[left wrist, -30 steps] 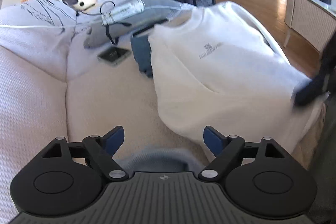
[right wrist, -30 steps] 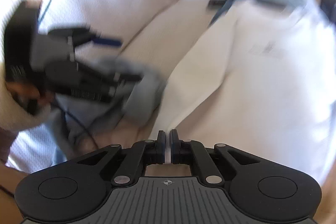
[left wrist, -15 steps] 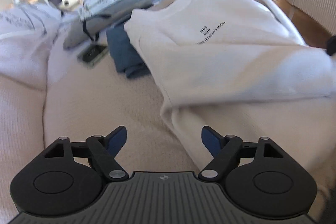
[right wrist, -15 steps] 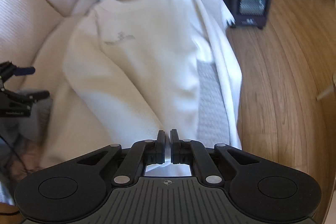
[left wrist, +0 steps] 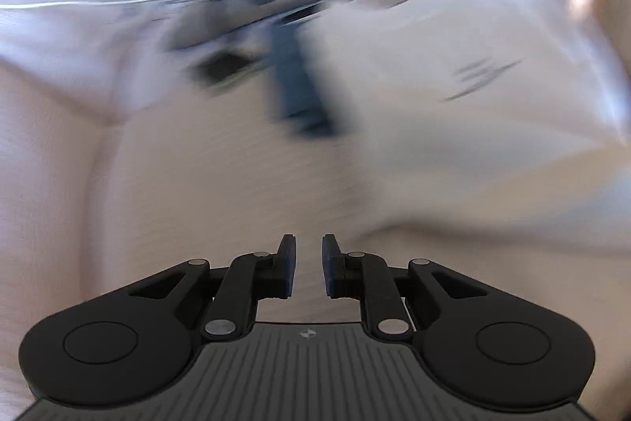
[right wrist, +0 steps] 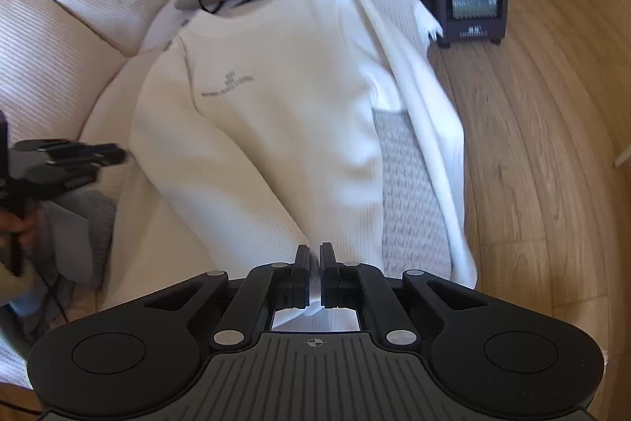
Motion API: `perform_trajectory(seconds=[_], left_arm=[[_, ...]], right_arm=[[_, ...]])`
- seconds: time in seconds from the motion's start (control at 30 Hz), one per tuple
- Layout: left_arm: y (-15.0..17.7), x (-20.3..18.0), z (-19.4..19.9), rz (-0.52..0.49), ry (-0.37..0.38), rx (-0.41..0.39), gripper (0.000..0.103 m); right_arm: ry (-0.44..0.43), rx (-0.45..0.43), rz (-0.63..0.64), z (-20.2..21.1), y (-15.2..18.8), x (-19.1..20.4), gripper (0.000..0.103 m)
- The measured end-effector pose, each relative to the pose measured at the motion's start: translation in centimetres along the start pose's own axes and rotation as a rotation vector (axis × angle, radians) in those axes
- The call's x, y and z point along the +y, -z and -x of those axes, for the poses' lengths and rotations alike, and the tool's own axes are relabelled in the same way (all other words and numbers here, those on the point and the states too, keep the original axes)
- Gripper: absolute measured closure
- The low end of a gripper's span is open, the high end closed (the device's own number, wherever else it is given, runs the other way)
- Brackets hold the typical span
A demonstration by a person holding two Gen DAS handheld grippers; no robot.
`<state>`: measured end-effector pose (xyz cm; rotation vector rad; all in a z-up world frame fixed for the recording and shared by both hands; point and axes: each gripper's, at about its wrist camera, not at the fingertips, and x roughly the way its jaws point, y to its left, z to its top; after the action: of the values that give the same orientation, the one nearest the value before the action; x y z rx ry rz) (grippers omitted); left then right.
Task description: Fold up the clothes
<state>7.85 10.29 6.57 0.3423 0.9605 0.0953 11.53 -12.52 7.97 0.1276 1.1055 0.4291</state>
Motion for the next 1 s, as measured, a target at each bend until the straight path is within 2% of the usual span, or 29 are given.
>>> perform_trajectory(seconds=[0.07,0.1,0.3,0.4,0.5,0.67,0.73,0.83,1.0], left_arm=[[0.5,1.0,-1.3,0.000,-0.077,0.050,0.090],[0.5,1.2,-1.1,0.013,-0.056,0.047,0.090],[-0.6,-1.3,1.5,-0.068,-0.010,-0.043,0.082],[-1.0,-2.9,3.5,-0.101,0.045,-0.100,0.068],[-1.2,-4.4,4.7,-0.140,0.079,-0.137,0.066],[-1.7,-6.1,5.7,-0.151,0.113,-0.159,0.058],[-2.0,-6.3,5.4,-0.146,0.127,-0.159,0.055],[-2.2,-6.7,5.2,-0.137,0.145,-0.159,0.049],[-2.4,-7.5,4.4,-0.158,0.140,-0.141,0.046]], right_arm=[[0.002,0.015,-0.022,-1.7,-0.2,-0.3,0.096],[0.000,0.024,-0.035,-2.3,-0.2,-0.5,0.091],[0.036,-0.010,-0.052,-2.0,0.2,-0.8,0.091],[0.071,-0.068,-0.039,-0.2,0.2,-0.5,0.091],[0.062,-0.093,-0.024,0.9,0.5,0.0,0.091],[-0.027,-0.064,0.004,1.3,1.3,2.3,0.090],[-0.039,-0.053,0.024,0.7,1.7,3.4,0.084],[-0.010,-0.033,0.064,-0.6,2.1,4.5,0.074],[0.019,0.005,0.113,-2.6,2.7,5.5,0.073]])
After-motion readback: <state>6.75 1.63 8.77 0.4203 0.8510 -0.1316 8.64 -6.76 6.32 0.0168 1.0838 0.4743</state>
